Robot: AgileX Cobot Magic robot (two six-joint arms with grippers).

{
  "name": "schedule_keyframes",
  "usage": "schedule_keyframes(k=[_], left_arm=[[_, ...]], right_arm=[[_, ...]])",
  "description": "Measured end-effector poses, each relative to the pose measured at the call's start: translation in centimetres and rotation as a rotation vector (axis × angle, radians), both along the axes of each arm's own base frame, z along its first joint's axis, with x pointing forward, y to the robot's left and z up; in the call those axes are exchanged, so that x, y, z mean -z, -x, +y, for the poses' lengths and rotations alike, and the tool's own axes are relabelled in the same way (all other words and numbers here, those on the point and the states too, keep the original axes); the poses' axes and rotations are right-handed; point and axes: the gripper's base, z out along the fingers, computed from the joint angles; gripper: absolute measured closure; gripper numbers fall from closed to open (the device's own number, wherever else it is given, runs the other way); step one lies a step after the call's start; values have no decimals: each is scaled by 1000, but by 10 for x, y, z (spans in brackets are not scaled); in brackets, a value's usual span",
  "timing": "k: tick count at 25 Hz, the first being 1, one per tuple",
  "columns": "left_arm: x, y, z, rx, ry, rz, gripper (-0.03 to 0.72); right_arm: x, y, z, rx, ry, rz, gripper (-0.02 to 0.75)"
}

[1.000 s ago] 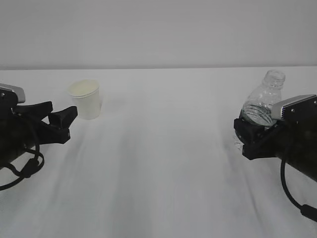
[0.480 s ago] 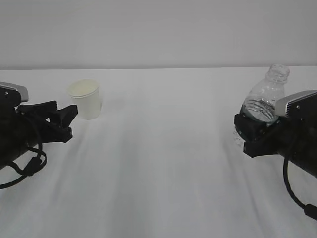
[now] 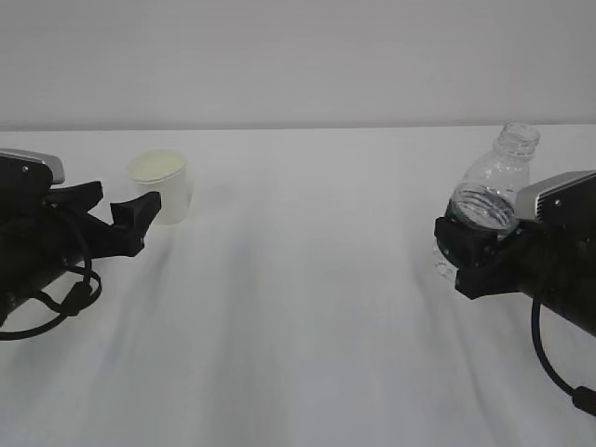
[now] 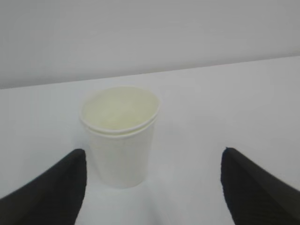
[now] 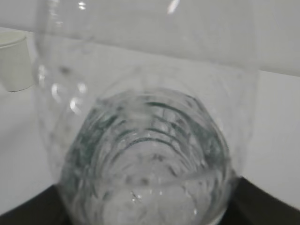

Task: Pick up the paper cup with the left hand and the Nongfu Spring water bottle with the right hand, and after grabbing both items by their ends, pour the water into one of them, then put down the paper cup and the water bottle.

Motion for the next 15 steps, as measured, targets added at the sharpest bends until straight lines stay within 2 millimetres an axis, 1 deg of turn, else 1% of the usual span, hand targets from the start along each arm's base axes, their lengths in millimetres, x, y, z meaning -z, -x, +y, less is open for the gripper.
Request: schedule_keyframes(k=[4, 8, 10, 15], left_arm=[[18, -6, 1, -27, -6, 44, 0], [34, -21, -4, -24, -11, 60, -1], [38, -28, -6, -17, -12, 56, -1], [48, -37, -9, -15, -12, 57, -1]], right_arm=[[0, 0, 0, -4, 0, 1, 318], [0, 0, 0, -6, 0, 1, 318], [0, 0, 0, -6, 0, 1, 318], [0, 0, 0, -6, 0, 0, 318]])
